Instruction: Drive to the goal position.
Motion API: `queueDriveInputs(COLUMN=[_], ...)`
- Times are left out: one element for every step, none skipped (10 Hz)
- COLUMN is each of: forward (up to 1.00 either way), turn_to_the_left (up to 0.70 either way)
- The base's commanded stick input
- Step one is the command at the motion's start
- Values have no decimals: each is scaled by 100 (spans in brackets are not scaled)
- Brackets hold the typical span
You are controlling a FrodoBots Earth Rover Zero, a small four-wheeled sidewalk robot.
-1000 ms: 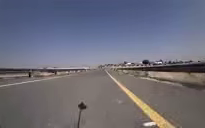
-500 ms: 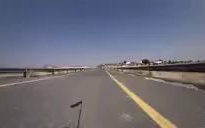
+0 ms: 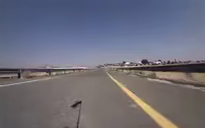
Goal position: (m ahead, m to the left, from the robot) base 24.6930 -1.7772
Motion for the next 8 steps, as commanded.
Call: queueDriveInputs(forward=[100,100,100,100,100,100,100,100], turn_to_the_left=[0,0,0,0,0,0,0,0])
